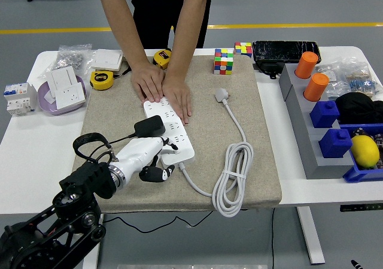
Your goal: Pick up the plug,place it near the board,insert it into the board,press the button
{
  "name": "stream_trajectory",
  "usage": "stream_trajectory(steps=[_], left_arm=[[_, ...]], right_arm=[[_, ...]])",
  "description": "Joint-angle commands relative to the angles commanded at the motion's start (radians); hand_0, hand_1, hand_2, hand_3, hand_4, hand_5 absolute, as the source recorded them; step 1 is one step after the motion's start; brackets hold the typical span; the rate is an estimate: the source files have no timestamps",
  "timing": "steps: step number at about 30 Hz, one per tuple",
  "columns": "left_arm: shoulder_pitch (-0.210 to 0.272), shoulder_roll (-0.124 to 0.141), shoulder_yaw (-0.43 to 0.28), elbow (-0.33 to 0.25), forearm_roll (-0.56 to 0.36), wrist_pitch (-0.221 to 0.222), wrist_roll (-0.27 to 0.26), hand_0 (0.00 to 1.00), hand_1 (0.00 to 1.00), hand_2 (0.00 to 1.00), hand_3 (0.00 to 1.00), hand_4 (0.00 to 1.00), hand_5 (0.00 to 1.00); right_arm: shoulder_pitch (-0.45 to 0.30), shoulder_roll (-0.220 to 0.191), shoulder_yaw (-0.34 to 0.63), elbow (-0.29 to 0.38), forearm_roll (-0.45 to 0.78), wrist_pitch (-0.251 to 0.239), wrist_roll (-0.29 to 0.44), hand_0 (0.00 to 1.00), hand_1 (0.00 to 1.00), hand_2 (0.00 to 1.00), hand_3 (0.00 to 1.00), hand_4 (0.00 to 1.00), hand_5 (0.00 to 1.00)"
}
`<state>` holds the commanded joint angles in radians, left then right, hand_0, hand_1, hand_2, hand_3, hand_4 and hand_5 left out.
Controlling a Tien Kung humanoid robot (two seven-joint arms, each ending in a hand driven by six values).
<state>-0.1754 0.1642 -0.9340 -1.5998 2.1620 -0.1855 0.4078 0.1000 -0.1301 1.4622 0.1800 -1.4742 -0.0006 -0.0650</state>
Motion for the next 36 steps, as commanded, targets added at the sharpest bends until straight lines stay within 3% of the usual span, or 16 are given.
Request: stream_trajectory(steps=[14, 36], left_arm=[[0.01, -0.023, 0.002, 0.015, 0.01, 0.003, 0.0, 0.143, 0.025, 0.144, 0.772, 0.551, 0.18], [0.012, -0.03, 0.007, 0.037, 0.016, 0.012, -0.005, 0.145, 0.027, 0.145, 0.779, 0.512, 0.111]], right_arm=[[-0.003, 0.0, -0.006, 0.0, -0.002, 0.001, -0.001, 0.909, 0.764, 0.742, 0.77, 0.998, 0.998], [-0.002, -0.001, -0.003, 0.0, -0.002, 0.001, -0.001, 0.909, 0.765, 0.742, 0.77, 0.998, 0.998]])
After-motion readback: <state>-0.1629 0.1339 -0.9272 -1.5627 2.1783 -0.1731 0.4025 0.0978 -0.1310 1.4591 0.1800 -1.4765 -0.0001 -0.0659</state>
